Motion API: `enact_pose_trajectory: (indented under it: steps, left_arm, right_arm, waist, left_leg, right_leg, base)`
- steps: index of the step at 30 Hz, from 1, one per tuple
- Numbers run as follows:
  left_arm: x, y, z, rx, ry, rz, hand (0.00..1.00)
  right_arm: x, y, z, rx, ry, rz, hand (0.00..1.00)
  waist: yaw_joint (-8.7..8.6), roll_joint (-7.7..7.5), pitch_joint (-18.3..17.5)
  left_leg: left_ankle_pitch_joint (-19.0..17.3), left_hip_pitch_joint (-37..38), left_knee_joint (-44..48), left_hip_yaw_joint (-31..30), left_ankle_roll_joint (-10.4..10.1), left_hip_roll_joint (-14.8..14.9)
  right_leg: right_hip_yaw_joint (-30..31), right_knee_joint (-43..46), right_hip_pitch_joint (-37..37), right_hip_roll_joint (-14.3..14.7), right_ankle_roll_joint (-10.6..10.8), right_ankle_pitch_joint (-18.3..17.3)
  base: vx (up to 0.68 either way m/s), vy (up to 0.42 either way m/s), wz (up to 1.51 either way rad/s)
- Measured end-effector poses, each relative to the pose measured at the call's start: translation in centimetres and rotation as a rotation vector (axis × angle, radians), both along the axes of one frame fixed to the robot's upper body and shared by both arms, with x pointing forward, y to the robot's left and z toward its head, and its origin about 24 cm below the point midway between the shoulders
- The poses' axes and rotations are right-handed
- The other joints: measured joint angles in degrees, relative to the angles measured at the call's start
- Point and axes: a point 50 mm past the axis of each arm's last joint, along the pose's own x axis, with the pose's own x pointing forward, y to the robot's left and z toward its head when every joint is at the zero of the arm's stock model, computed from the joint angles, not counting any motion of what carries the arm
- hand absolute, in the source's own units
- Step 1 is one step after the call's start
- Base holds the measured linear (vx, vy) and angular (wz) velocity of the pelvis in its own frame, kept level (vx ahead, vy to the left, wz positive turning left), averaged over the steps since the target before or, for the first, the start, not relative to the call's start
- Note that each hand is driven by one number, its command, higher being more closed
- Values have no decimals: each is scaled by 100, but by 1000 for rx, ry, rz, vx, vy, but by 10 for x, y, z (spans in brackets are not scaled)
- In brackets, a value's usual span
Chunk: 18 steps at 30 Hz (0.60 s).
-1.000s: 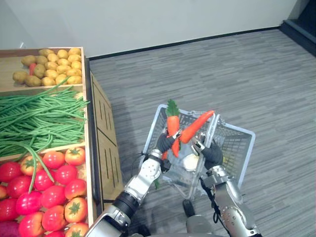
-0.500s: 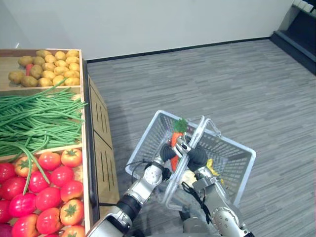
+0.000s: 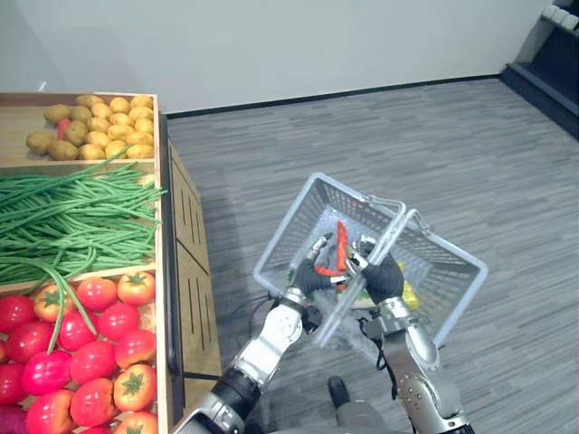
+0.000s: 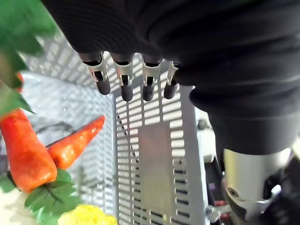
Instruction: Pick vegetable in the basket
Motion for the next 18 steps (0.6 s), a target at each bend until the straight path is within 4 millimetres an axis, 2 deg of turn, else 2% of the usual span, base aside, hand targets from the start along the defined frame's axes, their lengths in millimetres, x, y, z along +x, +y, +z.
enact_pose_trajectory:
  steps: [2,5,7,10,12,13,16,18]
  left_arm:
    - [-3,10,4,-52,-7,22,0]
    - [-12,28,2,-123,14,47,0]
    - [-21,41,-11,-140,72,80,0]
    - [-32,59,-24,-130,127,122,0]
    - [-43,76,-35,-116,173,173,0]
    - [-44,77,-36,-114,178,177,0]
    - [-52,90,-45,-89,215,224,0]
    - [-58,101,-60,-21,271,254,0]
  right_arm:
    - [0,-12,-1,-47,5,-61,100]
    - [-2,-35,0,-133,8,-151,100]
    - [-7,-50,-3,-201,26,-196,100]
    - [-8,-57,-9,-238,59,-213,100]
    - [-14,-68,-25,-273,132,-229,100]
    - [-15,-69,-27,-281,143,-231,100]
    - [-30,-79,-53,-338,271,-238,100]
    - [-38,-82,-75,-377,377,-234,100]
  waist:
    - [2,68,-45]
    - [129,129,-86]
    - [129,165,-114]
    - [144,161,-136]
    - [159,177,-148]
    - [167,179,-149]
    - [266,180,-151]
    - [287,182,-152]
  left_leg:
    - [0,5,-1,-52,0,7]
    - [8,-2,3,-72,-2,12]
    - [50,-7,-12,-222,-4,9]
    - [83,-28,-22,-259,-14,8]
    - [152,-35,-115,-355,-17,6]
    - [166,-33,-134,-366,-20,6]
    - [241,-39,-223,-453,-32,12]
    - [268,-36,-209,-563,-32,5]
  right_leg:
    - [-111,3,33,0,1,0]
    - [-136,0,43,-3,4,-3]
    - [-297,-29,133,-24,22,-16]
    - [-363,-44,138,-38,66,-48]
    - [-445,-50,141,-38,65,-51]
    - [-456,-51,141,-38,65,-51]
    - [-557,-57,148,-46,60,-54]
    - [-694,-70,226,-60,45,-62]
  base:
    - [-11,-45,12]
    - [-34,-49,6]
    - [-39,-61,28]
    - [-52,-61,12]
    - [-58,-62,18]
    - [-46,-49,15]
    - [-31,-38,16]
    - [-24,-36,23]
